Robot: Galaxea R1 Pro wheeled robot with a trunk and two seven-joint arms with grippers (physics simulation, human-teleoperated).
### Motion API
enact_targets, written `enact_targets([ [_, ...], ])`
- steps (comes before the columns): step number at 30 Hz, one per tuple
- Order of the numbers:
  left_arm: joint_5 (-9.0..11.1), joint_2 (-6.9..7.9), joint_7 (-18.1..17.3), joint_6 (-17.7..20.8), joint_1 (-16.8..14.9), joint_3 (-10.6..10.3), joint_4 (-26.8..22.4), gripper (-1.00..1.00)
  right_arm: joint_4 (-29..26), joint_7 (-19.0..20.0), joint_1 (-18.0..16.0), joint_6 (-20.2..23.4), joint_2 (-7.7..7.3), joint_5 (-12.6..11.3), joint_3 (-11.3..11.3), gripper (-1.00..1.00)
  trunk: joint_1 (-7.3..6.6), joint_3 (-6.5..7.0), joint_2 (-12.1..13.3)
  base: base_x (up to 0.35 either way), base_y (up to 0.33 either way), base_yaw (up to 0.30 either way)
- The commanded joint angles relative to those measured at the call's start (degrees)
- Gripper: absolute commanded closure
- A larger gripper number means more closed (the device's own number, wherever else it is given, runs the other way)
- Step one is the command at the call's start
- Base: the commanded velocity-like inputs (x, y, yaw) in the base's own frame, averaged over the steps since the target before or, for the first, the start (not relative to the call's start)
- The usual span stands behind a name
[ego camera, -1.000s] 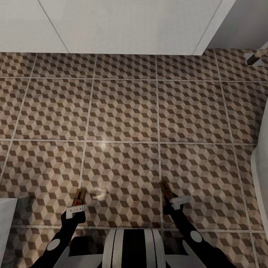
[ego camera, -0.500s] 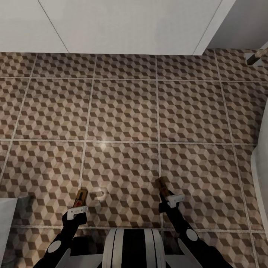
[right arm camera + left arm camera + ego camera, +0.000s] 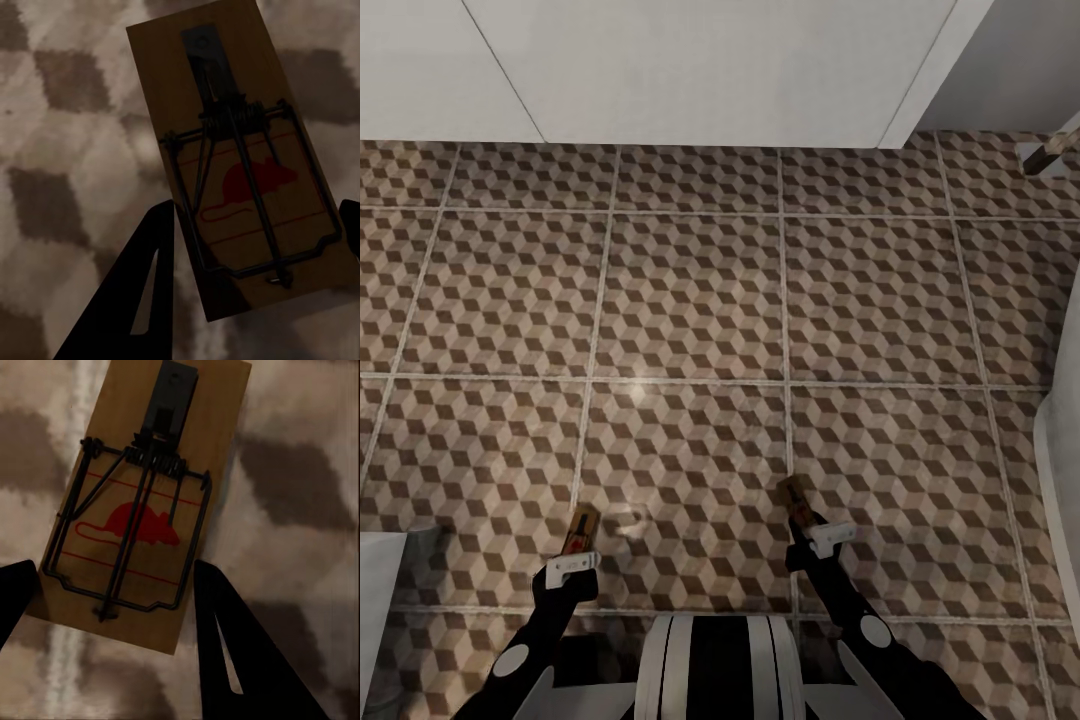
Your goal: Take the four mousetraps from the cabinet in the bathroom and place them on the bathroom floor. Make sure all four end up on the same floor surface, and ensure that at least two of them are either under or directly next to the same bathroom sink.
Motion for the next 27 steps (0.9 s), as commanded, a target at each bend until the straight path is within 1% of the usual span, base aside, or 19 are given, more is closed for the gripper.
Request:
enact_targets([
  [1, 0.37, -0.24, 0.72, -0.13, -0.06, -0.50, 0.17, 1.00, -0.01, -0.28, -0.06, -0.25, -0.06, -0.50, 0.37, 1.00, -0.01, -0.02, -0.01, 0.000, 0.000, 0.000],
  [5, 0.40, -1.10, 0.92, 0.75, -0.10, -0.57, 1.06, 1.00, -0.02, -0.32, -0.06, -0.06, 0.05, -0.41, 0.23, 1.00, -0.01, -0.02, -0.01, 0.000, 0.000, 0.000],
  [6, 0.39, -1.91, 0.98, 2.28, -0.12, -0.56, 1.24, 1.00, -0.17, -0.35, -0.06, -0.02, 0.06, -0.40, 0.17, 1.00, -0.01, -0.02, -0.01, 0.000, 0.000, 0.000],
  [7, 0.38, -2.25, 0.99, 2.86, -0.14, -0.56, 1.28, 1.00, -0.22, -0.37, -0.06, -0.02, 0.07, -0.40, 0.16, 1.00, -0.01, -0.02, -0.01, 0.000, 0.000, 0.000],
  [8, 0.36, -3.18, 1.00, 4.44, -0.16, -0.55, 1.36, 1.00, -0.33, -0.40, -0.06, 0.00, 0.07, -0.36, 0.09, 1.00, -0.01, -0.02, -0.01, 0.000, 0.000, 0.000],
  [10, 0.30, -3.77, 1.01, 5.37, -0.18, -0.52, 1.01, 1.00, -0.40, -0.46, -0.06, -0.04, 0.02, -0.33, 0.05, 1.00, -0.01, -0.02, -0.01, 0.000, 0.000, 0.000],
  [13, 0.27, -3.93, 0.95, 5.71, -0.19, -0.49, -0.19, 1.00, -0.74, -0.45, -0.06, -0.20, -0.28, -0.34, -0.02, 1.00, -0.01, -0.02, -0.01, 0.000, 0.000, 0.000],
  [17, 0.24, -3.56, 0.90, 5.01, -0.19, -0.50, -2.59, 1.00, -1.21, -0.50, -0.06, -0.25, -0.43, -0.26, -0.06, 1.00, -0.01, -0.02, -0.01, 0.000, 0.000, 0.000],
  [19, 0.25, -3.52, 0.97, 4.78, -0.19, -0.47, -3.75, 1.00, -1.28, -0.52, -0.06, -0.15, -0.44, 0.15, -0.06, 1.00, -0.01, -0.02, -0.01, 0.000, 0.000, 0.000],
  [21, 0.22, -3.88, 1.05, 4.83, -0.20, -0.43, -4.06, 1.00, -1.30, -0.52, -0.06, -0.11, -0.41, 0.60, -0.06, 1.00, -0.01, -0.02, -0.01, 0.000, 0.000, 0.000],
  [23, 0.18, -4.62, 1.48, 4.91, -0.21, -0.40, -4.24, 1.00, -1.31, -0.52, -0.06, -0.09, -0.38, 1.20, -0.06, 1.00, -0.01, -0.02, -0.01, 0.000, 0.000, 0.000],
  [27, 0.17, -5.93, 4.31, 4.77, -0.28, -0.39, -4.07, 1.00, -1.32, -0.51, -0.06, -0.15, -0.42, 2.04, -0.06, 1.00, -0.01, -0.02, -0.01, 0.000, 0.000, 0.000],
])
